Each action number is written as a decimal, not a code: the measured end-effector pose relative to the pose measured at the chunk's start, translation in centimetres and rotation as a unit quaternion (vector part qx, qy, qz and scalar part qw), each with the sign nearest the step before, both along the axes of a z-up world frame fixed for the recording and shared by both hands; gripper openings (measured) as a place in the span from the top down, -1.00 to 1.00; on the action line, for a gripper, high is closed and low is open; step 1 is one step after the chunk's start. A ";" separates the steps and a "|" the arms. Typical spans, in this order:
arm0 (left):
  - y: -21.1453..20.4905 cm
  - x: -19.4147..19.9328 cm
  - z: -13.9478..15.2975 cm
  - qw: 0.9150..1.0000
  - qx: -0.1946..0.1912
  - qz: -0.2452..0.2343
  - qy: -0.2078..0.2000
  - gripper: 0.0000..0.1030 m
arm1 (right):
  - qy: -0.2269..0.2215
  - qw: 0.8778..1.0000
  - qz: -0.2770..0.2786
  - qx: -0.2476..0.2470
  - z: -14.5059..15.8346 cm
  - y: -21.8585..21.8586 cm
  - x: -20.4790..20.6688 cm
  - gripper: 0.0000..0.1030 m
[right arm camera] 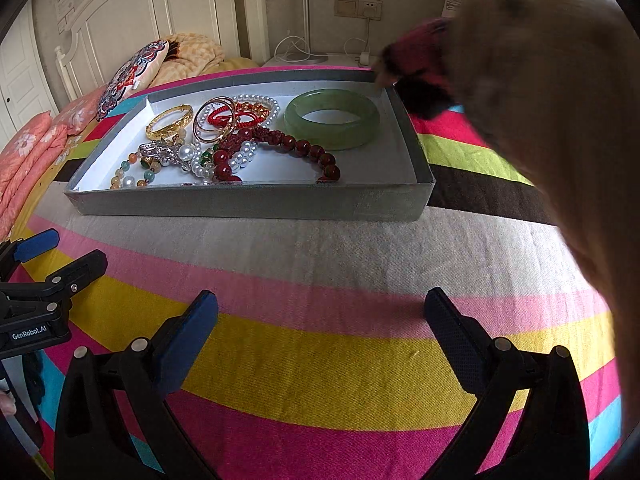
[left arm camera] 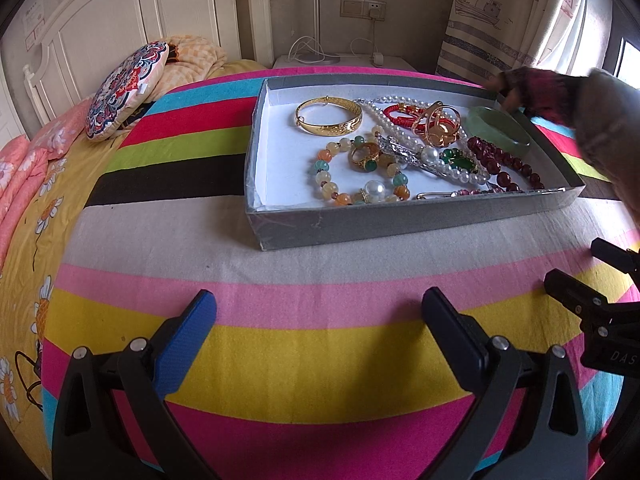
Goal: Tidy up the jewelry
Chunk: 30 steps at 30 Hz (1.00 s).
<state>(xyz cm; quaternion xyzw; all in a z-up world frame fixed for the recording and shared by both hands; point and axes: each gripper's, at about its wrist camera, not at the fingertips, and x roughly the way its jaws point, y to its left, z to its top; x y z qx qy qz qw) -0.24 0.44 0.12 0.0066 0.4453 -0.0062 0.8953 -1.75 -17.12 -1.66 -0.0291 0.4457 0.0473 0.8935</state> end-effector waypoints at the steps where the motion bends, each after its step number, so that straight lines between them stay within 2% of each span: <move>1: 0.0 0.0 0.0 1.000 0.000 0.000 0.000 -0.96 | 0.000 1.000 0.000 0.000 0.0 0.0 0.0 -0.91; 30: 0.0 0.1 0.0 1.000 0.000 0.001 0.000 -0.96 | 0.000 1.000 0.000 0.000 0.2 0.0 0.2 -0.91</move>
